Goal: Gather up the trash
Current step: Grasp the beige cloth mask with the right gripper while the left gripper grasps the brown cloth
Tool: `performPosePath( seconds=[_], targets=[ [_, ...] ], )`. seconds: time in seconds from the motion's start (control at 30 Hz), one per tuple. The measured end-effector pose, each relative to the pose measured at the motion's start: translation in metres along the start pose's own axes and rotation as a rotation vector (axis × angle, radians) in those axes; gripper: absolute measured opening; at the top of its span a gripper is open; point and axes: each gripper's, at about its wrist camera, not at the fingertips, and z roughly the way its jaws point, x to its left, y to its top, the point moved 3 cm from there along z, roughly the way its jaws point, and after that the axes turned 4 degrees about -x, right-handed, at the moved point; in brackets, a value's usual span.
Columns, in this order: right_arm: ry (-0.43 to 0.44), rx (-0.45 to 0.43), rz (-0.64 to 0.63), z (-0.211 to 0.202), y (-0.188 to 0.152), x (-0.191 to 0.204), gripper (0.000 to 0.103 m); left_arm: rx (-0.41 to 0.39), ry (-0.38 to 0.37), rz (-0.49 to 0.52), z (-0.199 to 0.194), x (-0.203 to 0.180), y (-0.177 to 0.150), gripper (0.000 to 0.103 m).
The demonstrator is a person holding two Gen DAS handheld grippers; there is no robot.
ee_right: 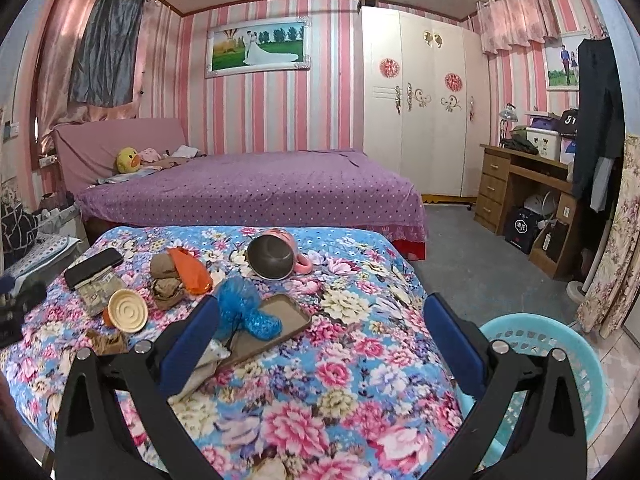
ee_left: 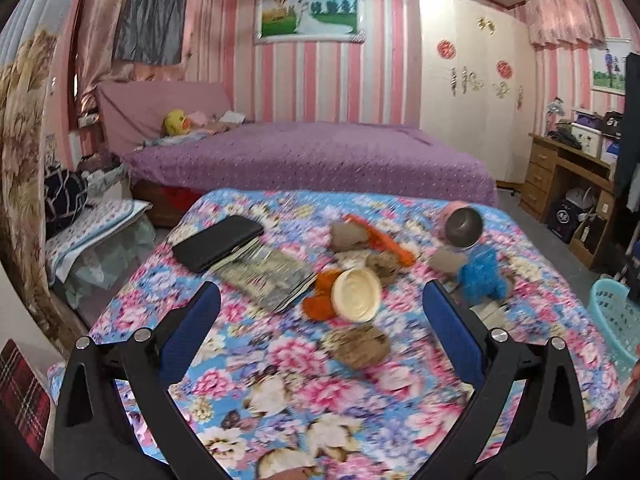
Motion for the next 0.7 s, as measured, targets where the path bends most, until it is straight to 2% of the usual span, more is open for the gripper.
performPosePath(
  seconds=[0.17,0.3,0.43,0.57,0.7],
  targets=[
    [-0.022,0.024,0.01,0.019,-0.004,-0.002,0.099,0.055,0.032,-0.001,0.017,0.021,-0.014,0.098],
    [-0.026,0.03,-0.002,0.028,-0.018,-0.004,0.099,0.112,0.004,0.015,0.029,0.028,-0.03,0.098],
    [-0.005,0.096,-0.007,0.044,-0.031,-0.005,0.099,0.155,-0.012,0.028,0.04,0.021,-0.042,0.098],
    [-0.002,0.065,-0.013,0.047,-0.032,-0.008,0.099,0.189,-0.03,0.028,0.054,0.007,-0.046,0.098],
    [-0.005,0.113,-0.02,0.056,-0.039,-0.011,0.099,0.213,-0.038,0.008,0.069,-0.008,-0.047,0.098]
  ],
)
